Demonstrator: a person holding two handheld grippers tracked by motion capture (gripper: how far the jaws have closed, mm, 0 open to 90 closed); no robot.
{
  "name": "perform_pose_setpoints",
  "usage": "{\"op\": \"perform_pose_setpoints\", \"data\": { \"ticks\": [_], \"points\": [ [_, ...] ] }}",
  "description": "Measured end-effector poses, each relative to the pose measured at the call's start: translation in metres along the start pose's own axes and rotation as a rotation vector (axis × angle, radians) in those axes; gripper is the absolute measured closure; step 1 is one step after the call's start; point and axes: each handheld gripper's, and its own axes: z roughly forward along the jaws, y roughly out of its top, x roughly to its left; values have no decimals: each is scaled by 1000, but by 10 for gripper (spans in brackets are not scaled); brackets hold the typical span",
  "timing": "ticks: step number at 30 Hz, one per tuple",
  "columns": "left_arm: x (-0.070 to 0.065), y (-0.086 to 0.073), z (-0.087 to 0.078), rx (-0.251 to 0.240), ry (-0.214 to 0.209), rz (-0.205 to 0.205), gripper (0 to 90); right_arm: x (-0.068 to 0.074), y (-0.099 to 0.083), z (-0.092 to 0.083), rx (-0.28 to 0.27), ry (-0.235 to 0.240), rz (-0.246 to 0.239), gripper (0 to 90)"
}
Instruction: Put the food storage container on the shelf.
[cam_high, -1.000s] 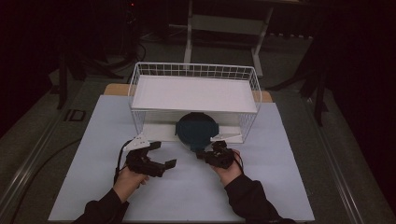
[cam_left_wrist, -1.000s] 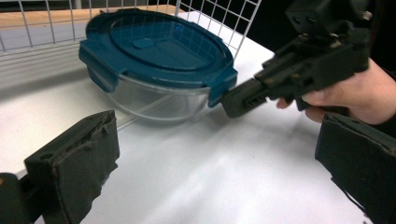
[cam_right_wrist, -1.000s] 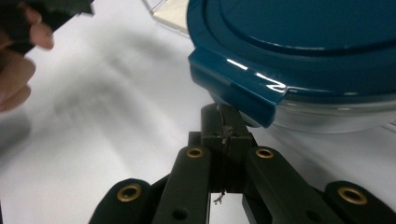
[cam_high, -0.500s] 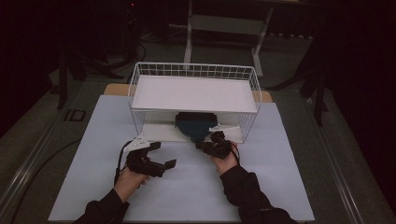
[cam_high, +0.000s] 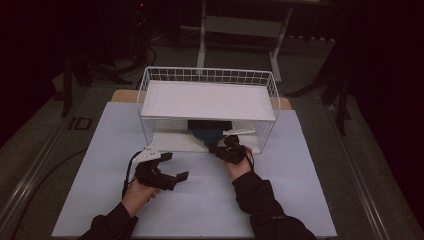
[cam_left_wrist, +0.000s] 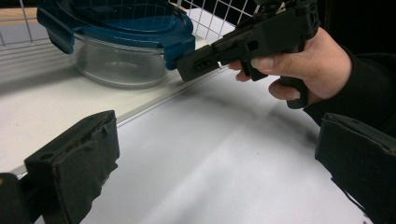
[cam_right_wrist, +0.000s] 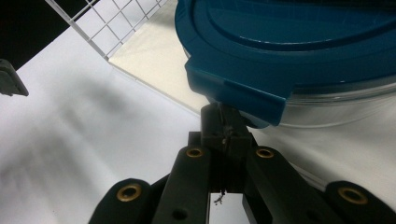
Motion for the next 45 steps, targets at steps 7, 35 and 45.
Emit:
{"op": "perform_pose_setpoints", "data": {
  "ticks": [7,35,45],
  "points": [
    [-3,1,-7,-5,2,18,1,11,-2,-11,-18,47,-21,744],
    [-19,-9,-35,-4,-10,70,1,22,-60,-83,-107,44,-144,174],
    [-17,-18,-37,7,-5,65,1,17,-81,-99,-90,32,-165,174]
  ]
}}
